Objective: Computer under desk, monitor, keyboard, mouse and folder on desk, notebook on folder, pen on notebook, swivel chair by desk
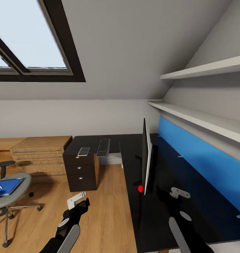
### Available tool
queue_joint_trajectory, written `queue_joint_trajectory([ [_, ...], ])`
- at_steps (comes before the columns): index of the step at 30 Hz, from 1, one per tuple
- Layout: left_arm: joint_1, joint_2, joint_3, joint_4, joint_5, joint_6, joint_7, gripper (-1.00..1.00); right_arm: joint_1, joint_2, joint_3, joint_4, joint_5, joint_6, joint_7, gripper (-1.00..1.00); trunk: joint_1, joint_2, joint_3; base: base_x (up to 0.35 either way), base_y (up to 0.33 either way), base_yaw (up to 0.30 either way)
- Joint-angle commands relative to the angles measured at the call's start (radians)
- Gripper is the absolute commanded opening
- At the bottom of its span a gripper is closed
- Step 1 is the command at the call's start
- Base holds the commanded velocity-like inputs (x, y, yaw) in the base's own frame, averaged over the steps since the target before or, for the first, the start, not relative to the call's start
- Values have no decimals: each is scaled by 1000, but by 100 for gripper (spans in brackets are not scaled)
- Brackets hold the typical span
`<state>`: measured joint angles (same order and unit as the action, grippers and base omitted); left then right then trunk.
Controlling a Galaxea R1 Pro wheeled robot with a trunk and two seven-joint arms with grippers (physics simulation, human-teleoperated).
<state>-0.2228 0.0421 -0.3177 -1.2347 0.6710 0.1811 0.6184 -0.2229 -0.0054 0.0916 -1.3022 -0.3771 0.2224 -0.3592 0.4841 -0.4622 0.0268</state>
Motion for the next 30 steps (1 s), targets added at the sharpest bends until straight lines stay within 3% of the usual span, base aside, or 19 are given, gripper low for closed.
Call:
queue_joint_trajectory([
  [1,0,1,-3,-1,4,3,7,100,-1,0,2,10,3,3,-8,100,0,-1,0,10,-1,0],
  [6,-1,0,-4,-1,4,3,7,100,-66,-5,-5,104,42,3,-10,100,0,-1,0,4,0,0],
  [12,-1,-1,-4,-1,4,3,7,100,-129,-40,-72,186,47,3,-9,100,0,-1,0,0,0,0],
  [20,-1,-1,-4,-1,4,3,7,100,-170,-64,-93,227,47,6,-9,100,0,-1,0,114,0,0],
  [24,-1,-1,-4,0,4,3,7,100,-235,-69,-94,300,48,9,-9,100,0,-1,0,245,0,0],
  [28,-1,-1,-5,0,4,3,7,100,-319,-72,-94,425,49,10,-9,100,0,-1,0,93,0,0],
  [30,-1,-1,-6,0,4,3,7,100,-388,-74,-95,516,49,8,-8,100,0,-1,0,37,0,0],
])
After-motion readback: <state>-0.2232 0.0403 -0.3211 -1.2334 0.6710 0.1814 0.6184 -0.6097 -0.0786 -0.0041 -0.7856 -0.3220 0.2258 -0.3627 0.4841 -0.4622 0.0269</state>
